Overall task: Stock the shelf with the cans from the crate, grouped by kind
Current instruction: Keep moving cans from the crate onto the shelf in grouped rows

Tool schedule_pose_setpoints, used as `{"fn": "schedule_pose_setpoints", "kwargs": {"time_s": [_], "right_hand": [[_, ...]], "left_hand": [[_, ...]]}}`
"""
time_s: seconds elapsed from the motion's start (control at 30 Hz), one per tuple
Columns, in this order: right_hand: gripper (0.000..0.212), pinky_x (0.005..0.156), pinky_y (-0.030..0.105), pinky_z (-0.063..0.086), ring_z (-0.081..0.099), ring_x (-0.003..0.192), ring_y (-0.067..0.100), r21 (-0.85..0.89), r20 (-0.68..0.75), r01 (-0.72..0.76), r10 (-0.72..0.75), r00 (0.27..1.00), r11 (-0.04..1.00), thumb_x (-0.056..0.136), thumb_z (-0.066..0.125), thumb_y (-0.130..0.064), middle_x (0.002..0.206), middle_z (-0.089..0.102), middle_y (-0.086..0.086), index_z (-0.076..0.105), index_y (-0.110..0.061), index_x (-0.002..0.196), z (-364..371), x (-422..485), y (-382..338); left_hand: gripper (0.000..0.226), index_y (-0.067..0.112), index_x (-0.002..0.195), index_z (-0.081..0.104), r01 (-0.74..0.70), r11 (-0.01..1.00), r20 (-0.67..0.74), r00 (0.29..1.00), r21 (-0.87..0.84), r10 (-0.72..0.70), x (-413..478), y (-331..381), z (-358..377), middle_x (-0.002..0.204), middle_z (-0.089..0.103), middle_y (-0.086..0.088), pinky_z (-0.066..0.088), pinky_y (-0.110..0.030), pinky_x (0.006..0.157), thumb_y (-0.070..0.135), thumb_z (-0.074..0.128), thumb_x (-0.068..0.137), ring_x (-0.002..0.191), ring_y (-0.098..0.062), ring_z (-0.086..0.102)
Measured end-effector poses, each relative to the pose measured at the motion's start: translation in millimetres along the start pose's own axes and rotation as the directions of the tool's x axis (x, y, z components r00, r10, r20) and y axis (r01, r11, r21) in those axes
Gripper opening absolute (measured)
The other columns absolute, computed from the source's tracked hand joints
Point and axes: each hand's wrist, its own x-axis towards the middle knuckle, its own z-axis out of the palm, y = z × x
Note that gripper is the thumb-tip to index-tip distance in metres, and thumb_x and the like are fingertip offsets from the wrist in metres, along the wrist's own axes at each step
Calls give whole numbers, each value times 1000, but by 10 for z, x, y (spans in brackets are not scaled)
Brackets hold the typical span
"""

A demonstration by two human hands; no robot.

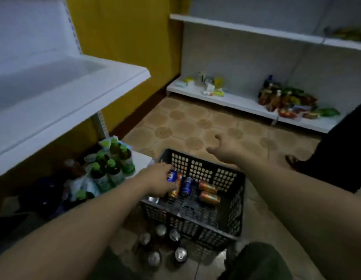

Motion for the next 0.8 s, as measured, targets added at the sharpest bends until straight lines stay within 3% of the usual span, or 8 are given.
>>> {"fn": "schedule_pose_setpoints", "kwargs": {"time_s": [0.1, 0.2, 0.33, 0.43, 0.57, 0.7, 0.8], "right_hand": [[70, 105, 37, 39, 42, 133, 29, -18, 74, -153, 154, 985, 988, 94, 55, -46, 151, 38, 10, 29, -14, 150, 282, 106, 668], [58, 94, 37, 47, 54, 117, 29, 0, 198, -241, 236, 951, 971, 96, 54, -43, 136, 52, 11, 36, -13, 143, 633, 273, 1110], [67, 100, 35, 44, 50, 123, 29, 2, 328, -316, 298, 896, 949, 96, 52, -47, 144, 46, 12, 29, -13, 149, 1253, 601, 1505], [62, 99, 35, 44, 54, 116, 28, 18, 403, -332, 297, 865, 943, 93, 55, -47, 134, 53, 13, 38, -17, 144, 1841, 887, 1702], [59, 89, 30, 44, 54, 115, 27, 16, 512, -352, 294, 807, 936, 94, 56, -41, 135, 52, 12, 37, -14, 143, 2619, 1237, 1739], [61, 100, 32, 39, 46, 129, 29, 22, 618, -308, 229, 752, 951, 95, 57, -38, 145, 44, 13, 35, -12, 145, 3347, 1559, 1684], [60, 98, 31, 40, 49, 126, 29, 26, 681, -266, 177, 710, 964, 91, 61, -36, 143, 47, 15, 40, -12, 142, 3852, 1735, 1590]], "left_hand": [[73, 18, 142, 39, 12, 1000, 134, 991, -20, -10, 439, 37, 444, 144, 40, -7, 40, -36, 102, 52, 62, 81, 126, -26, 44], [79, 20, 145, 35, 37, 999, 216, 976, -29, -30, 869, -58, 810, 149, 36, -8, 37, -36, 107, 53, 64, 79, 131, -26, 41], [72, 18, 144, 35, 35, 999, 284, 958, 12, -37, 1435, -276, 1221, 148, 37, -9, 36, -35, 107, 45, 63, 84, 131, -25, 41], [67, 20, 141, 38, 21, 995, 347, 937, 93, -52, 1828, -488, 1491, 145, 39, -6, 38, -39, 105, 45, 63, 84, 129, -25, 43], [65, 23, 137, 42, -11, 984, 397, 916, 179, -62, 2258, -812, 1867, 139, 44, -4, 39, -43, 103, 49, 63, 81, 125, -24, 43], [61, 23, 134, 43, -64, 966, 430, 902, 251, -52, 2677, -1062, 2168, 138, 43, -4, 36, -40, 104, 46, 64, 81, 127, -24, 40], [61, 24, 131, 44, -87, 963, 451, 892, 255, -39, 2903, -1249, 2397, 137, 44, -3, 36, -40, 103, 46, 65, 79, 128, -24, 40]]}}
